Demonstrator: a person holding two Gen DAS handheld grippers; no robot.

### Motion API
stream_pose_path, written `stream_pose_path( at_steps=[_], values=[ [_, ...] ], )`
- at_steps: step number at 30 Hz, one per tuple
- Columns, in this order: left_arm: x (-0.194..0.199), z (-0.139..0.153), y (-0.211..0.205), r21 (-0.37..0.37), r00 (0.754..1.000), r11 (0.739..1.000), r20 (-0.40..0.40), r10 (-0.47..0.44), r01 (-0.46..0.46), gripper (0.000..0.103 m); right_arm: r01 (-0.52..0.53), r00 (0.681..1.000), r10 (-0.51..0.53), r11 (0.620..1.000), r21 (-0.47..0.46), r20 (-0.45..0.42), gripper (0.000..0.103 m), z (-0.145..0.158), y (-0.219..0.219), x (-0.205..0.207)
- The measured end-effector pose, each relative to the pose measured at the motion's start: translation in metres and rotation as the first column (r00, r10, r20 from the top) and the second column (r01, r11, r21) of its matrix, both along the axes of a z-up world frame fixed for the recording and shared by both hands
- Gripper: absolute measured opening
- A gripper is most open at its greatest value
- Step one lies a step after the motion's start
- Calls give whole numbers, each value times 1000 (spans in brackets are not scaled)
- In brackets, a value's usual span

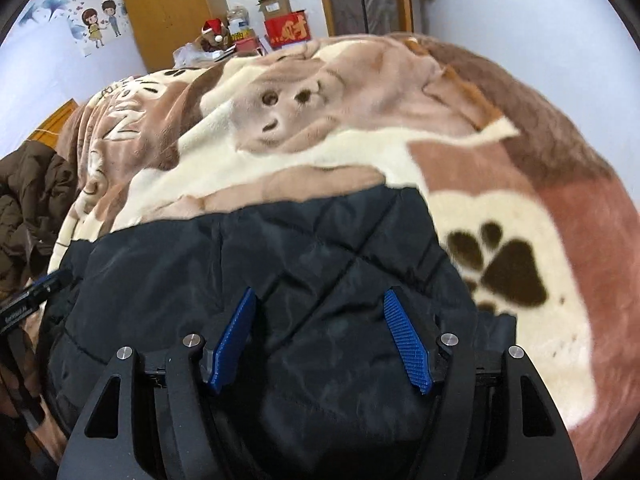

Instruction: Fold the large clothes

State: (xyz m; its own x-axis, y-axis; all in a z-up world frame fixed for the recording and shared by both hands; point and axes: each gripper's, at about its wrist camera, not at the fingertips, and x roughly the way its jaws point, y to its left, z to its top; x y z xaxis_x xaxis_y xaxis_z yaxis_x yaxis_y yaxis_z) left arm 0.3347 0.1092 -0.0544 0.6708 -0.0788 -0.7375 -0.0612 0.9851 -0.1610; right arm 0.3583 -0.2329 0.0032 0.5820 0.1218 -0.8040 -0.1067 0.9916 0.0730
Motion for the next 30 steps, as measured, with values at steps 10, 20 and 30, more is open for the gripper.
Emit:
stream_pose_path(
  at_steps=[10,20,30],
  values=[
    [47,-58,10,-12,999,999,-39,31,-32,74,104,994,-105,994,-44,-25,67,-63,-23,27],
    [53,-75,6,-7,999,999,-18,50,-50,75,124,992,-125,990,-67,-7,67,-77,-21,32],
    [21,9,-9,-2,998,1000,61,-7,7,73,89,994,-86,995,-39,72,67,-1,-16,3]
  ],
)
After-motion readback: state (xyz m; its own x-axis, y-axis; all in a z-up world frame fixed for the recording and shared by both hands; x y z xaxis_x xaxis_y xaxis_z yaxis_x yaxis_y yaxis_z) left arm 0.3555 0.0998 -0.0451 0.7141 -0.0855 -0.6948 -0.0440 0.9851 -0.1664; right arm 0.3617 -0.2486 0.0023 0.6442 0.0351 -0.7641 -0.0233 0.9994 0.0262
